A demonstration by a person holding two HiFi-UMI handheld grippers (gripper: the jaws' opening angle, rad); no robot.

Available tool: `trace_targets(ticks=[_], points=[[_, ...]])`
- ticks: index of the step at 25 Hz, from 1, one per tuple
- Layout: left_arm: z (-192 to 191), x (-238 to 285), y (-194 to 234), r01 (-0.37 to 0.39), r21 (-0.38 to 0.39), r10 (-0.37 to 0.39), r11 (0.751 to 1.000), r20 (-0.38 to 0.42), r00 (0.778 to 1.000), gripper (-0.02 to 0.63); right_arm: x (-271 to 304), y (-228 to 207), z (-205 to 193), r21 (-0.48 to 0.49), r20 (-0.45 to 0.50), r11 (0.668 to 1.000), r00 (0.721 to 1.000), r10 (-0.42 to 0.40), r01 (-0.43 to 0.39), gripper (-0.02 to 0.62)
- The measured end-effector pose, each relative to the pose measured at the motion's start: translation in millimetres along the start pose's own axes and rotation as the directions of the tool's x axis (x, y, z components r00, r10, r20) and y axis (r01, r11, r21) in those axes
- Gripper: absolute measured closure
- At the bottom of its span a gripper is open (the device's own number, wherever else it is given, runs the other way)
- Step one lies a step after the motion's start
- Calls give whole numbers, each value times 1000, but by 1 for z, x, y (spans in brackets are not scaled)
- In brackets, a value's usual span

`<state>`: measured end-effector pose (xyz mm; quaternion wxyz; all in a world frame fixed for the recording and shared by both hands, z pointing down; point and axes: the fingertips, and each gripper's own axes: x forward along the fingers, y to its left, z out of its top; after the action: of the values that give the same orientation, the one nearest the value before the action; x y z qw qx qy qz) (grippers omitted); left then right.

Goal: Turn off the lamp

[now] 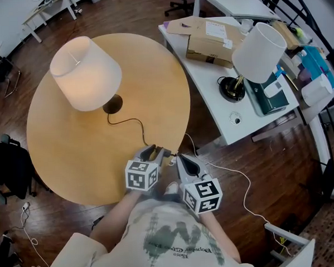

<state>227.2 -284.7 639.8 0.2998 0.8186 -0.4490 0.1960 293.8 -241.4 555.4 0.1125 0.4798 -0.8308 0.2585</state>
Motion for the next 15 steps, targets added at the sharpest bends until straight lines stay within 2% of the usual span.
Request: trace_targets(ticks=[9, 15], points=[[-6, 5, 4, -16, 10, 16, 1000, -39, 999, 495, 1, -2, -2, 3, -7, 1000, 1000, 0, 0, 595], [-6, 8, 6, -14, -21, 12, 1000, -81, 997, 495, 3, -4, -2, 2, -12, 1000, 1000, -5, 5, 595]])
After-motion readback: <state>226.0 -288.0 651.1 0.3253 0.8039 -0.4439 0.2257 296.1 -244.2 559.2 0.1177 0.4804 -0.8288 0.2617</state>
